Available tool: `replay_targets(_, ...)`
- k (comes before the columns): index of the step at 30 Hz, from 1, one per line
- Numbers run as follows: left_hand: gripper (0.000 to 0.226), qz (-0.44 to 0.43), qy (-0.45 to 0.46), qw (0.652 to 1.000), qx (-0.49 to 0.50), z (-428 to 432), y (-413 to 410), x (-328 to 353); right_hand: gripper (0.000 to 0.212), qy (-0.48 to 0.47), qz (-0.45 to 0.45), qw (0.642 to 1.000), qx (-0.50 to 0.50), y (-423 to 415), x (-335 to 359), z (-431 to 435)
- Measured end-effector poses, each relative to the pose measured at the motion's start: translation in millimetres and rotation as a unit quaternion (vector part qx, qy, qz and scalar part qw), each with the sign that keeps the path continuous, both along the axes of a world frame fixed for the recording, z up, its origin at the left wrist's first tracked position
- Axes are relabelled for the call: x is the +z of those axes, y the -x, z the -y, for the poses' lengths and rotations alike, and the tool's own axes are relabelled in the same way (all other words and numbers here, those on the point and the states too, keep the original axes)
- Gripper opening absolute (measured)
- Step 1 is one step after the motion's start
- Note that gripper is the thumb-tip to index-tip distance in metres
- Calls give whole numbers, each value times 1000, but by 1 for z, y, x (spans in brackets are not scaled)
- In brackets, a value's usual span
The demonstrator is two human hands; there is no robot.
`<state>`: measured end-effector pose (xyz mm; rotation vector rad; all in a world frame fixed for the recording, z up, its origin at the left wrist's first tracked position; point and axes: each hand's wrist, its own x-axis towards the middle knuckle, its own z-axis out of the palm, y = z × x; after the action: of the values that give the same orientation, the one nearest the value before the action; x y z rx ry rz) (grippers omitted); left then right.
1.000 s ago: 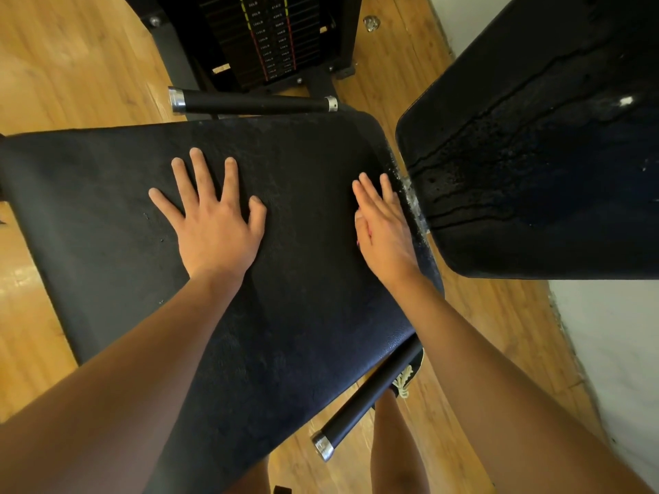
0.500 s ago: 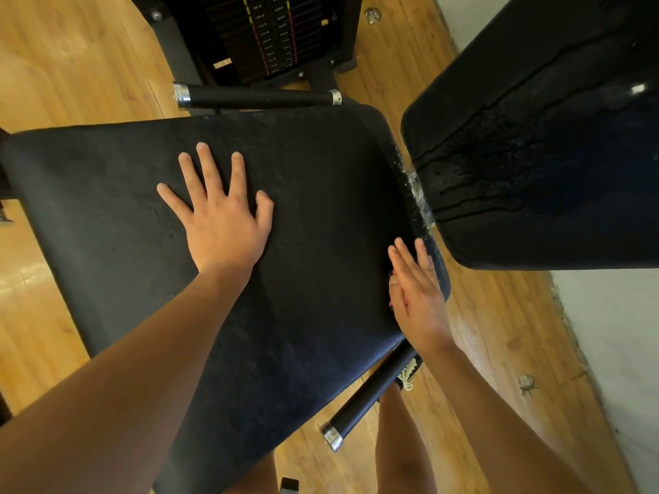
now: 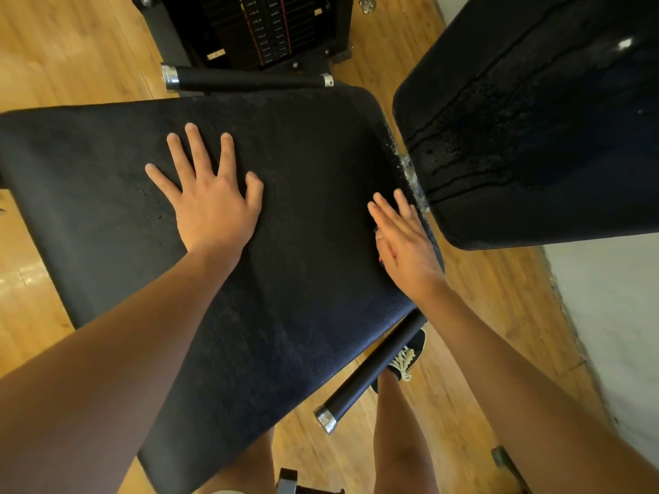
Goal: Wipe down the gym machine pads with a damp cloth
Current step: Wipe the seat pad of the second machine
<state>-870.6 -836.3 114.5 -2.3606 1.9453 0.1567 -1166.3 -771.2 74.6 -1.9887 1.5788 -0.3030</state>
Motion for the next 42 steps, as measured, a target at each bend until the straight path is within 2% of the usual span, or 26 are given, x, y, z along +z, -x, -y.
replay_targets(7, 66, 2, -2, 1000, -6, -2, 1, -1, 49, -6, -13, 998, -58, 23, 5, -68)
replay_targets(14, 65, -1, 0, 1000, -6, -3, 0, -2, 40, 38, 33, 996, -79, 13, 8, -58)
replay_targets(20, 65, 2, -1, 1000, -5, -4, 1, -1, 39, 116, 37, 992, -19, -19, 13, 29)
replay_targets(29, 65, 8, 10, 1000, 4, -3, 1, -4, 41, 95, 46, 994, -19, -73, 12, 173)
replay_targets(37, 65, 17, 17, 1000, 0, -1, -1, -9, 42, 76, -16, 997, 23, -78, -5, 230)
replay_targets(42, 66, 17, 9, 1000, 1, 0, 0, -7, 46, 40, -5, 999, 18, -73, -10, 233)
